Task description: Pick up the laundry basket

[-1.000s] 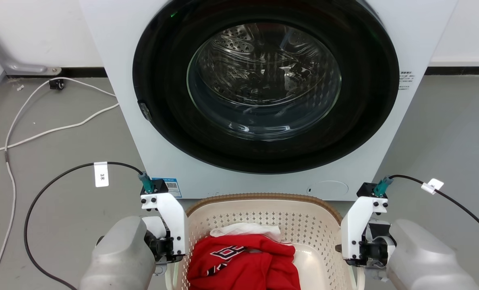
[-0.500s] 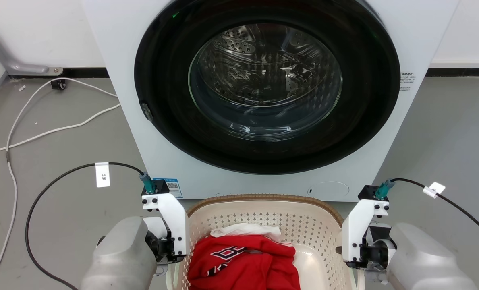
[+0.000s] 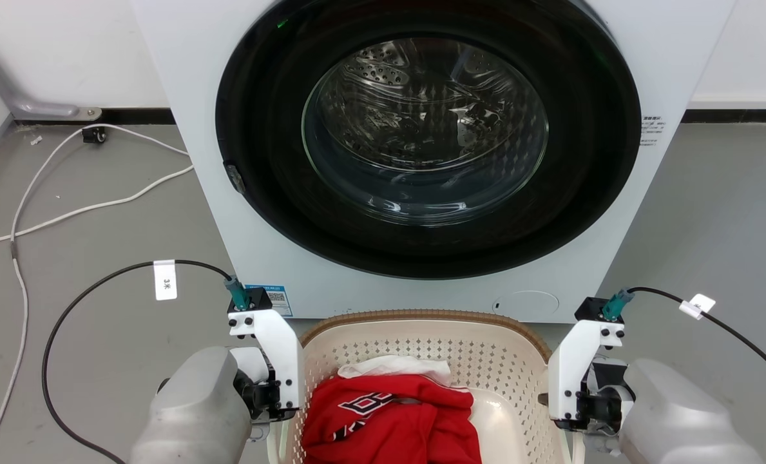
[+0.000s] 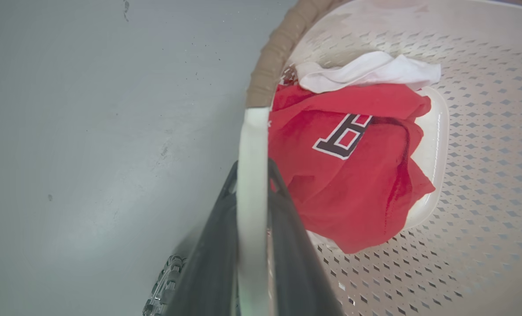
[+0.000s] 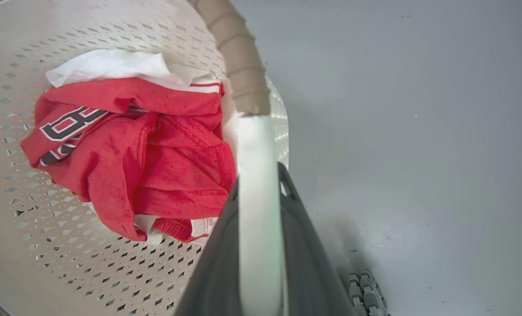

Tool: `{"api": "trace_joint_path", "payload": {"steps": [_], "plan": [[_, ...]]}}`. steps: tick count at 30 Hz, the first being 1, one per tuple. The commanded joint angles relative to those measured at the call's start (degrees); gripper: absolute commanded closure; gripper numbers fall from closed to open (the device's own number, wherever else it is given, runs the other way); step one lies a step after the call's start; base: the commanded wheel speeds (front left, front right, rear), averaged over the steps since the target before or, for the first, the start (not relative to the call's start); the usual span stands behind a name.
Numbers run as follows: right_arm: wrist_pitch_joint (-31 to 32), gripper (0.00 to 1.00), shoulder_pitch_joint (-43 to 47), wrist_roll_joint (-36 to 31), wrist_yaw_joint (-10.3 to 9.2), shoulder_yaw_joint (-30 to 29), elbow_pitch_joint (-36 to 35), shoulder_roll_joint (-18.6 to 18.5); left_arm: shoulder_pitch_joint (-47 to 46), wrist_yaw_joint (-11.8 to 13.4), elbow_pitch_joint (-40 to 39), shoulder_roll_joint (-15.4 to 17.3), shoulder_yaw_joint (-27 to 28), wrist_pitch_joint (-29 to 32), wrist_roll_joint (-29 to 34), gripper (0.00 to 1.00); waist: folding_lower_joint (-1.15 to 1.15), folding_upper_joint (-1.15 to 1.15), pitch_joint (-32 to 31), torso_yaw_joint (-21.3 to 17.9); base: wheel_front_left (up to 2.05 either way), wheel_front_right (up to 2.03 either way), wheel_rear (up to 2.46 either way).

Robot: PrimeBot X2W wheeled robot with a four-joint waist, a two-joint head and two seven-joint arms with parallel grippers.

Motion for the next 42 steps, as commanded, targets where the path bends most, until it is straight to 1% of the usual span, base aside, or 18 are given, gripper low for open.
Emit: {"api": "trace_joint_path", "payload": {"steps": [1, 42], "plan": [[-0.56, 1.0, 0.41, 0.52, 0.91, 0.05, -0.64, 0.94, 0.19, 0.01, -0.06, -0.96, -0.17, -0.11, -0.28, 1.0, 0.0, 0.0, 0.0, 0.0, 0.0, 0.0, 0.0], [-0.94, 1.0, 0.12, 2.91, 0.91, 2.02, 0.29, 1.18, -0.01, -0.05, -0.1, -0.64, -2.37, -1.11, -2.23, 1.0, 0.0, 0.0, 0.17, 0.08, 0.0, 0.0, 0.0]]}}
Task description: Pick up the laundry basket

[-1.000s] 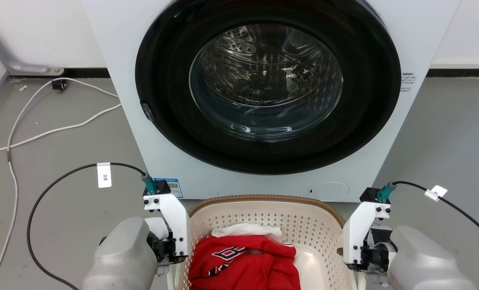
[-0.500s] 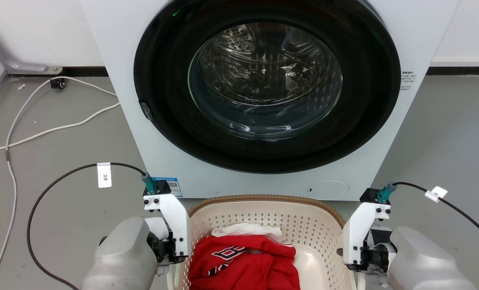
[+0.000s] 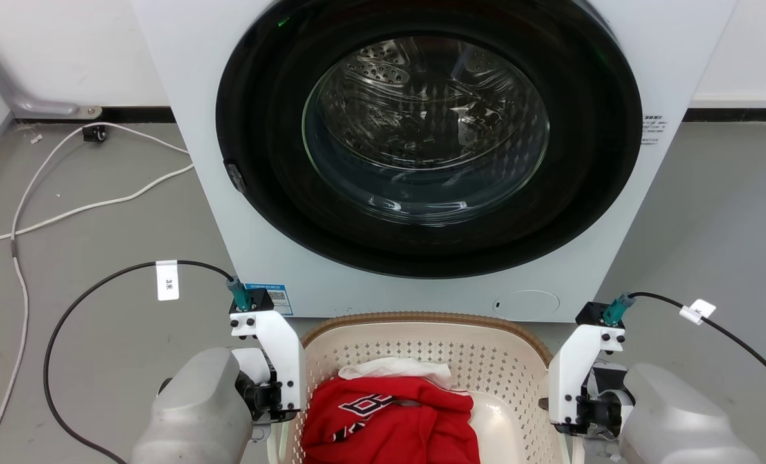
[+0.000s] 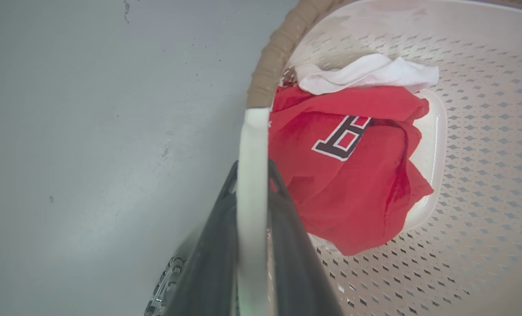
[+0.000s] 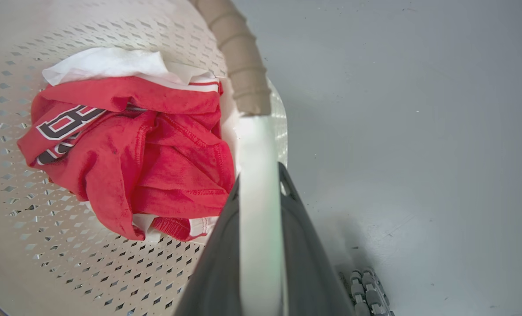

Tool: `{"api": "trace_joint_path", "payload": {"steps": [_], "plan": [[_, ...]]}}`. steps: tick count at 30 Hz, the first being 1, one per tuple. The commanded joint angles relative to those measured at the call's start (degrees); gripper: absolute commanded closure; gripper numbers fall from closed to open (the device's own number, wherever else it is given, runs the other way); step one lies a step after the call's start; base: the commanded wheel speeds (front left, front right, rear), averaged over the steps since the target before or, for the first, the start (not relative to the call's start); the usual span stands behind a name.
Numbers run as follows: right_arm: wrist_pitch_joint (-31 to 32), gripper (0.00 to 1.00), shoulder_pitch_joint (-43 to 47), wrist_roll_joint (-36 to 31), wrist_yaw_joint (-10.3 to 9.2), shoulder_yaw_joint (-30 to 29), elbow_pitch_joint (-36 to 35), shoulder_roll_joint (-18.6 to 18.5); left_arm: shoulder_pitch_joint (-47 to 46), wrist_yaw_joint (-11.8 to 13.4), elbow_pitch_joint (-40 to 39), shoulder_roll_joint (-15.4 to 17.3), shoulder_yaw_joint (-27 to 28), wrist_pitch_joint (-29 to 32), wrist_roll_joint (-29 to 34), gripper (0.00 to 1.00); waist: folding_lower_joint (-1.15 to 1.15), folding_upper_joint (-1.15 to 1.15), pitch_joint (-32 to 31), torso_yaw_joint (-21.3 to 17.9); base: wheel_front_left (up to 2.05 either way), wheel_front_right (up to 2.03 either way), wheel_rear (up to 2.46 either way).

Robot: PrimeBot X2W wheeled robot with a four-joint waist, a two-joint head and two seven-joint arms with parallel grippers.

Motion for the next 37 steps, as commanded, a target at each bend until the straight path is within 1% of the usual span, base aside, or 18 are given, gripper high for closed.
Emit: {"api": "trace_joint_path", "payload": {"steps": [1, 37], "plan": [[-0.23, 1.0, -0.04, 0.68, 0.91, 0.06, -0.61, 1.05, -0.02, -0.22, -0.16, -0.7, -0.15, -0.18, -0.44, 1.0, 0.0, 0.0, -0.02, 0.03, 0.0, 0.0, 0.0], [-0.25, 1.0, 0.04, 1.95, 0.92, 1.19, -0.21, 0.92, 0.0, -0.15, -0.18, -0.21, -1.6, -0.65, -1.84, 1.0, 0.0, 0.0, -0.06, 0.08, 0.0, 0.0, 0.0]]}}
